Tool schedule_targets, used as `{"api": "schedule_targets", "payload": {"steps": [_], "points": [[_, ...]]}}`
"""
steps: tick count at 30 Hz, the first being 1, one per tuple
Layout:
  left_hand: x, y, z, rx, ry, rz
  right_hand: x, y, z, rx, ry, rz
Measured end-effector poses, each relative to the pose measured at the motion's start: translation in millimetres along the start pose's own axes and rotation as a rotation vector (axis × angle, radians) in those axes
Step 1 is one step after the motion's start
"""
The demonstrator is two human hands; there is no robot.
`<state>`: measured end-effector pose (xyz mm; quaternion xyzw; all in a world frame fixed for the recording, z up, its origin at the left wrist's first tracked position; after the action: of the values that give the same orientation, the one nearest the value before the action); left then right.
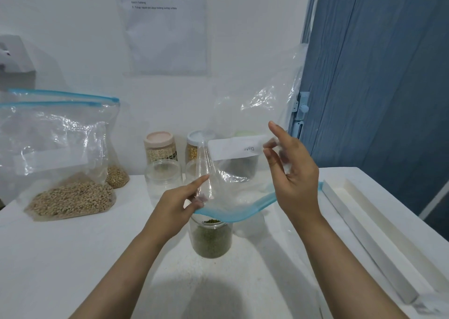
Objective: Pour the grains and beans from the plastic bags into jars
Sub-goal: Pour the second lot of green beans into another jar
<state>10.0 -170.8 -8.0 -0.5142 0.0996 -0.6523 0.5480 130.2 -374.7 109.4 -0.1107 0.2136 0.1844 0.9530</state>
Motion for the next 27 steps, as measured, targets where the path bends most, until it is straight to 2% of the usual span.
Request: {"api": "schedule_targets", "payload": {"steps": [4,9,17,23,27], "points": [[-3,-4,-1,0.04,0.015,0.048,1,1,-1,-0.007,-0.004,-0.012],[2,1,-2,0.018,0.054,-0.001,4,2,-1,-0.004,-0.008,-0.032],[-17,0,2,0.025,-0.15,-0.399,10,-1,0,-0.003,0.004,-0.044],[-23,2,5,0.039,-0.142,-0.448,7,-2,5,0.007,0.004,-0.028],[-20,3,7,0.042,-0.08,-0.35,6,-1,7,0.007,0.007,-0.039]]}}
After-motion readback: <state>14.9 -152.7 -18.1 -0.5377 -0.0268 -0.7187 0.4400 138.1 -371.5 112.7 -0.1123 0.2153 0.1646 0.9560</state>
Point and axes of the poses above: each hand's wrist, its own z-axis towards the middle knuckle, its own y-axis out of the palm, x = y × z, the point moved 10 cm from there along z, towards the middle knuckle, and after that the axes turned 3 degrees about z, right-handed, at the moved point
